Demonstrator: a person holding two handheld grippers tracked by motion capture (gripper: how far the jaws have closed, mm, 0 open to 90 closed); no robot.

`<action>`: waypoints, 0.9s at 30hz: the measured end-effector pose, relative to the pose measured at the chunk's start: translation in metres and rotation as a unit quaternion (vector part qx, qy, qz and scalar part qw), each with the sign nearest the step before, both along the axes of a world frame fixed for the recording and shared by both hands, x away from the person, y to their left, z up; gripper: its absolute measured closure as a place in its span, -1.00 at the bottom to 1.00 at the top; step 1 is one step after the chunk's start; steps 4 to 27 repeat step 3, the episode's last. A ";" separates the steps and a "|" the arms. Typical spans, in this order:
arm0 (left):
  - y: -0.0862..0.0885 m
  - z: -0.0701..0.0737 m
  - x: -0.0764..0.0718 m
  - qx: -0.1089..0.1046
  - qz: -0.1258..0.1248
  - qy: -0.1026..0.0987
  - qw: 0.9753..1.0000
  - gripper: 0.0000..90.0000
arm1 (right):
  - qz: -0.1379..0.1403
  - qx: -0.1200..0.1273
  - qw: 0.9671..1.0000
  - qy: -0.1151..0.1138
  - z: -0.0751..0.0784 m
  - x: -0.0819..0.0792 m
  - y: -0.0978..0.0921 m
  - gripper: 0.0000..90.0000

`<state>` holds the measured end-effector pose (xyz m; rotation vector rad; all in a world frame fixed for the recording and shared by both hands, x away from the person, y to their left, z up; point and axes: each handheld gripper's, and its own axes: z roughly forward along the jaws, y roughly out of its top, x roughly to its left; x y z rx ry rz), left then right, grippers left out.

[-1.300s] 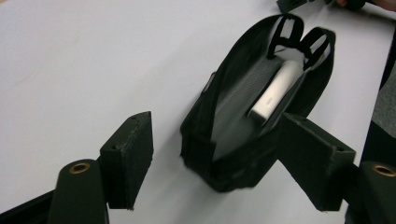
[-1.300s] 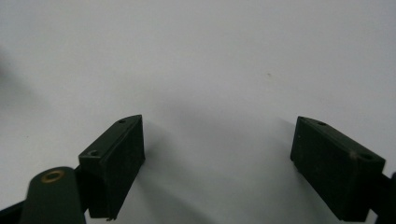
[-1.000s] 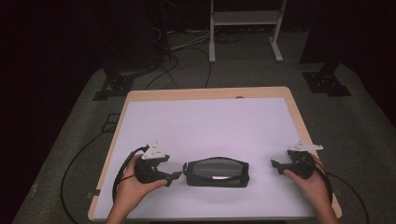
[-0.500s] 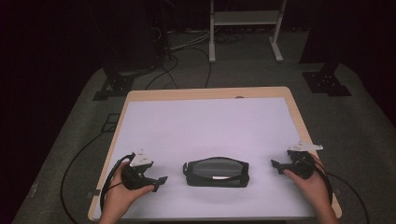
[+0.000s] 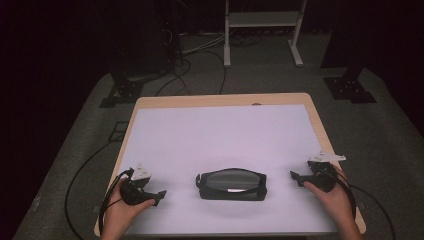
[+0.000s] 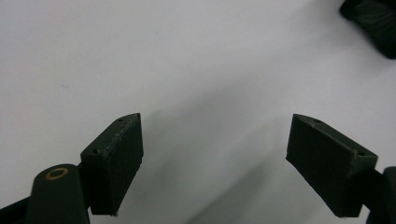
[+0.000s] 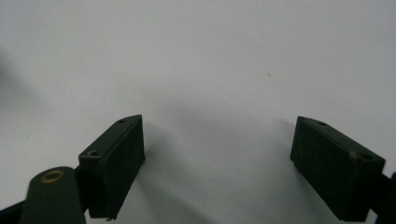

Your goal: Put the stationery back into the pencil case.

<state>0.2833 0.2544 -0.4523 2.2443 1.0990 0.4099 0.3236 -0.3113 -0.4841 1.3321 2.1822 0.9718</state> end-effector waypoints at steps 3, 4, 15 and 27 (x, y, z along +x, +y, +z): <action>0.004 -0.005 0.002 0.004 0.007 0.002 1.000 -0.61 | 0.000 0.000 1.000 0.000 0.000 0.000 0.000 -0.63; 0.004 -0.005 0.002 0.004 0.007 0.002 1.000 -0.61 | 0.000 0.000 1.000 0.000 0.000 0.000 0.000 -0.63; 0.004 -0.005 0.002 0.004 0.007 0.002 1.000 -0.61 | 0.000 0.000 1.000 0.000 0.000 0.000 0.000 -0.63; 0.004 -0.005 0.002 0.004 0.007 0.002 1.000 -0.61 | 0.000 0.000 1.000 0.000 0.000 0.000 0.000 -0.63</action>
